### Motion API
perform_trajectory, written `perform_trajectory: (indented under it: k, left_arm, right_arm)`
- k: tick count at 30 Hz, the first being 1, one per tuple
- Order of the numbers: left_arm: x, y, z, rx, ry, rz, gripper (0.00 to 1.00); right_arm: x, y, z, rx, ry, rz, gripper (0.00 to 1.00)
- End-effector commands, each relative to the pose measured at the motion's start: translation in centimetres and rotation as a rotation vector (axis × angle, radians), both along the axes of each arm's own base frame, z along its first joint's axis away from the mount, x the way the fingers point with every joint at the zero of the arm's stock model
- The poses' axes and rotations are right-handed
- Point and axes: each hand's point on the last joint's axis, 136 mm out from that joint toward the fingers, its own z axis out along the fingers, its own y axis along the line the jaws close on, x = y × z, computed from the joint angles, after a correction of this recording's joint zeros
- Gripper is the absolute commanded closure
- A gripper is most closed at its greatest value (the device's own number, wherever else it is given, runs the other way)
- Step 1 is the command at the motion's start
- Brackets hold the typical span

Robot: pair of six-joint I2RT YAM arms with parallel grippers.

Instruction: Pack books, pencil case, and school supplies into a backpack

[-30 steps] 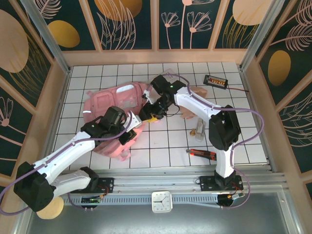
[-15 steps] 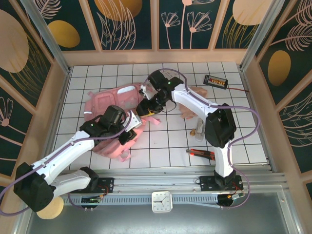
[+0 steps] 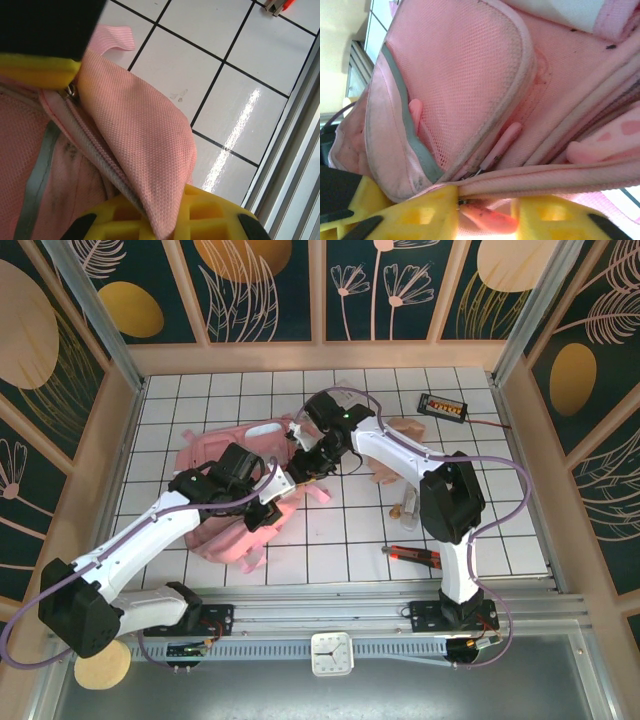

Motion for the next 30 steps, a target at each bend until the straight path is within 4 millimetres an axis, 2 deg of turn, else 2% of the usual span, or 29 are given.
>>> perform_trajectory:
  k: [1,5,7,8,11,16,19,21,22,27,30]
  left_arm:
    - [1.3,-2.4,5.1,-0.148,-0.137,-0.067,1.0]
    - [1.1,-2.1,4.7,-0.147,-0.133,-0.058,1.0]
    - [1.0,-2.0,4.5,-0.147,-0.128,-0.052,1.0]
    - [0.9,-2.0,4.4,-0.145,-0.127,-0.052,1.0]
    - [0.7,-1.7,4.0,-0.133,-0.119,-0.049,1.0]
    - [0.1,-1.0,4.1,-0.113,-0.122,-0.052,1.0]
    - [-0.3,-0.8,4.4,-0.116,-0.12,-0.054,1.0]
    - [-0.6,-0.7,4.6,-0.117,-0.115,-0.057,1.0]
    - [-0.7,-0.6,4.7,-0.119,-0.115,-0.06,1.0]
    - [-1.0,-0.3,5.1,-0.111,-0.123,-0.065,1.0]
    - [-1.0,-0.4,5.1,-0.117,-0.12,-0.067,1.0]
  right_arm:
    - [-0.8,0.0,0.7,0.003,-0.028,0.023,0.77]
    - [-0.6,-0.1,0.6,0.0,-0.035,0.007,0.87]
    - [-0.2,-0.3,0.8,-0.008,-0.046,-0.012,0.98]
    - [0.0,-0.5,0.9,-0.009,-0.052,-0.019,1.0]
    - [1.6,-2.3,0.9,-0.045,-0.096,-0.082,1.0]
    - [6.1,-6.4,0.9,-0.081,-0.164,-0.224,1.0]
    - [8.2,-7.1,1.0,-0.07,-0.21,-0.267,1.0]
    - [8.9,-6.7,1.0,-0.051,-0.237,-0.27,1.0]
    - [10.3,-7.5,0.8,-0.049,-0.255,-0.302,1.0]
    - [14.7,-8.7,0.0,0.002,-0.287,-0.385,1.0]
    - [16.2,-8.4,0.2,0.031,-0.294,-0.392,1.0]
